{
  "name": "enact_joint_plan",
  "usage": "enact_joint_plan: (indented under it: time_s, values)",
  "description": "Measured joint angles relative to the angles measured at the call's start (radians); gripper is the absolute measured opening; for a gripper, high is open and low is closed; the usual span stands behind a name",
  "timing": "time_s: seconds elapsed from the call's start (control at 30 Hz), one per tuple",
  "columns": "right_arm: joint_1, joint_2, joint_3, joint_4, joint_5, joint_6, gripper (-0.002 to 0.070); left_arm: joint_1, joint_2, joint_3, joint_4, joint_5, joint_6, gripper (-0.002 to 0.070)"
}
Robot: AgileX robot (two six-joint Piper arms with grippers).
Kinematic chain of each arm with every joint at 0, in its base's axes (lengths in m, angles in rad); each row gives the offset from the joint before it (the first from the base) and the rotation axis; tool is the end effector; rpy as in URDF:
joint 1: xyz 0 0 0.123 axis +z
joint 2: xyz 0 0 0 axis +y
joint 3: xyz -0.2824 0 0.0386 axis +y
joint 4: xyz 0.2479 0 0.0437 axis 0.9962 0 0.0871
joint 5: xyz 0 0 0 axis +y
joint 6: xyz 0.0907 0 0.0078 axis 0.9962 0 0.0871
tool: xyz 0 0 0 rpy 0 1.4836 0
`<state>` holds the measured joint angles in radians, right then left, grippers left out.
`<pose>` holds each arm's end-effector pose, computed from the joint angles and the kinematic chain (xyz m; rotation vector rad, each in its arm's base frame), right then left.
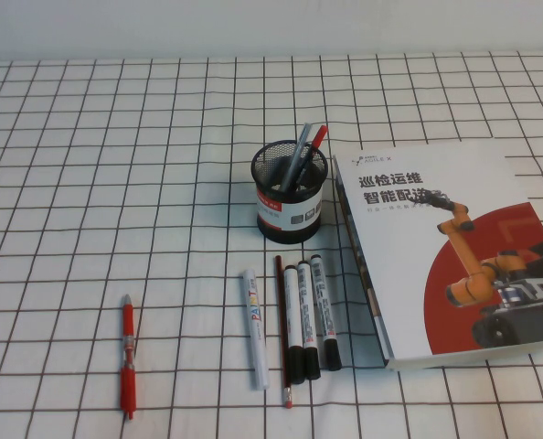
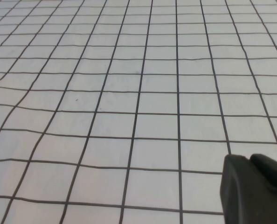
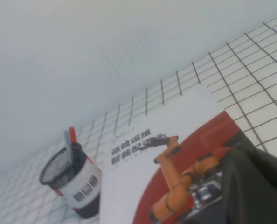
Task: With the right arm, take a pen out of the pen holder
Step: 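Take a marker out of the pen holder and lay it on the table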
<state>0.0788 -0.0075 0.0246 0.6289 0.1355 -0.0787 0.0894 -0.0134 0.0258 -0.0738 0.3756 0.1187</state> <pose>0.0558 0.0117 0.1952 0.3178 1.6067 0.5453 0.0524 0.0022 0.1714 -0.0182 1.8711 0.0709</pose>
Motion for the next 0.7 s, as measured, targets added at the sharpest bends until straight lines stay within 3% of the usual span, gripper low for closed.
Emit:
enact_joint_plan:
  time_s: [0.1, 0.27, 0.57, 0.7]
  values:
    - [0.0, 0.0, 0.0, 0.143, -0.026, 0.0, -0.0016, 0.0, 0.0, 0.0, 0.0, 0.0, 0.0, -0.0003]
    - [0.0, 0.0, 0.002, 0.218, -0.038, 0.0, -0.0016, 0.0, 0.0, 0.0, 0.0, 0.0, 0.0, -0.0003]
    - [0.0, 0.01, -0.035, 0.251, 0.051, 0.0, -0.0016, 0.0, 0.0, 0.0, 0.0, 0.0, 0.0, -0.0003]
    - [0.0, 0.138, -0.145, 0.223, 0.134, 0.0, -0.0016, 0.0, 0.0, 0.0, 0.0, 0.0, 0.0, -0.0003]
